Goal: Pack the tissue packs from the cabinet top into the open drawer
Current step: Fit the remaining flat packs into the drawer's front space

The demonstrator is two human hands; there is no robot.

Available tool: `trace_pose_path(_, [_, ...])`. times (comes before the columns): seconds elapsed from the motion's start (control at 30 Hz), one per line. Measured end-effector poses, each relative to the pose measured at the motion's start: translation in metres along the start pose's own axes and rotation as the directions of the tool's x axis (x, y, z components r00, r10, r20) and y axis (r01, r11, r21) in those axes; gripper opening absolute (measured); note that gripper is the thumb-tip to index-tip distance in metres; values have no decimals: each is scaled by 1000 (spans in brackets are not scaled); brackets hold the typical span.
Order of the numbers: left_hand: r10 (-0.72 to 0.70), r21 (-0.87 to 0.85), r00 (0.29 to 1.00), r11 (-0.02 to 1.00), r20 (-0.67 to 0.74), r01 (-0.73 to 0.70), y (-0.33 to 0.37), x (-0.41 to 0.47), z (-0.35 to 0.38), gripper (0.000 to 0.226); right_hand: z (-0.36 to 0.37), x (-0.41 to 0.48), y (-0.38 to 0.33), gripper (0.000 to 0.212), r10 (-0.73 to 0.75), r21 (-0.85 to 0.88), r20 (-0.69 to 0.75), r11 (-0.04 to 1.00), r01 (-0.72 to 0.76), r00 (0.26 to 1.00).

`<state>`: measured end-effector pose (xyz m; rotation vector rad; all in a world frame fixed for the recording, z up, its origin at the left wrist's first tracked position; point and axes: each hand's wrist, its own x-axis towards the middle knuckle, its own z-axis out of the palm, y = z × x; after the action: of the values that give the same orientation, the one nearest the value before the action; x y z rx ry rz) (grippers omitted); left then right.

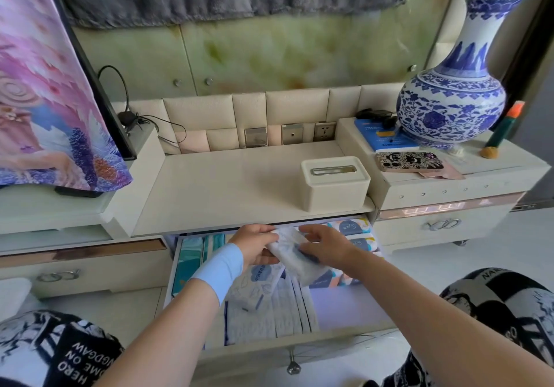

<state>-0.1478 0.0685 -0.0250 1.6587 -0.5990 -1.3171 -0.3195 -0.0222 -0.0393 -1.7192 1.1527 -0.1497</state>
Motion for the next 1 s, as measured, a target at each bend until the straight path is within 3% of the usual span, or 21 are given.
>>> trace_pose_path(0.1, [-10, -94, 1000, 995, 15, 11, 3, 2, 11, 15, 2, -8, -8, 46, -15, 79, 130, 997, 4, 991])
trace_pose_path(0.17, [-6, -124, 992, 992, 124, 22, 5, 2, 15, 19, 2, -9, -6, 51, -14, -12, 172, 1000, 16, 985])
trace_pose_path(0.23, [-42, -122, 971, 990, 235, 72, 4, 5, 17, 27, 1, -7, 4, 59, 77, -114, 157, 992, -60, 985])
trace_pose_path(0.27, [-59, -31, 970, 997, 237, 69, 0, 9, 17, 27, 0, -7, 8, 53, 132, -141, 163, 984, -110, 978])
trace_pose_path(0.3, [-51, 168, 980, 986, 191, 18, -6, 14, 16, 26, -2, -7, 12, 45, 178, -175, 186, 974, -145, 966])
trace_pose_path(0.33, [-5, 445, 991, 894, 132, -55, -13, 21, 14, 30, -5, -7, 18, 40, 219, -212, 207, 962, -175, 953])
trace_pose_path(0.37, [54, 690, 994, 717, 92, -103, -21, 29, 10, 39, -7, -7, 24, 38, 255, -268, 221, 944, -193, 941])
trace_pose_path(0.43, [60, 918, 993, 380, 99, -115, -37, 40, 1, 59, -9, -7, 36, 39, 306, -432, 192, 880, -200, 932])
trace_pose_path(0.5, [-32, 973, 989, 190, 143, -134, -53, 47, -6, 73, -6, -5, 52, 41, 346, -595, 143, 778, -199, 927])
trace_pose_path(0.6, [-142, 984, 975, 77, 169, -160, -61, 51, -11, 86, 6, -3, 65, 38, 409, -676, 134, 704, -219, 903])
trace_pose_path(0.67, [-131, 986, 978, 15, 165, -164, -55, 53, -12, 85, 15, -1, 66, 37, 438, -630, 129, 729, -267, 890])
trace_pose_path(0.77, [-104, 978, 988, -163, 117, -133, -47, 50, -16, 87, 29, 6, 68, 38, 495, -473, 127, 792, -386, 860])
trace_pose_path(0.83, [-113, 976, 991, -195, 72, -93, -47, 45, -23, 85, 40, 5, 66, 40, 545, -369, 177, 809, -458, 819])
trace_pose_path(0.9, [-116, 985, 992, -163, 45, -63, -46, 41, -30, 73, 47, 6, 63, 41, 568, -273, 252, 819, -505, 784])
trace_pose_path(0.97, [-94, 997, 994, -60, 51, -56, -41, 36, -35, 57, 46, 7, 59, 43, 565, -230, 291, 825, -516, 772])
trace_pose_path(1.0, [-68, 997, 996, 41, 62, -60, -38, 35, -39, 42, 44, 8, 57, 44, 554, -243, 296, 832, -499, 778])
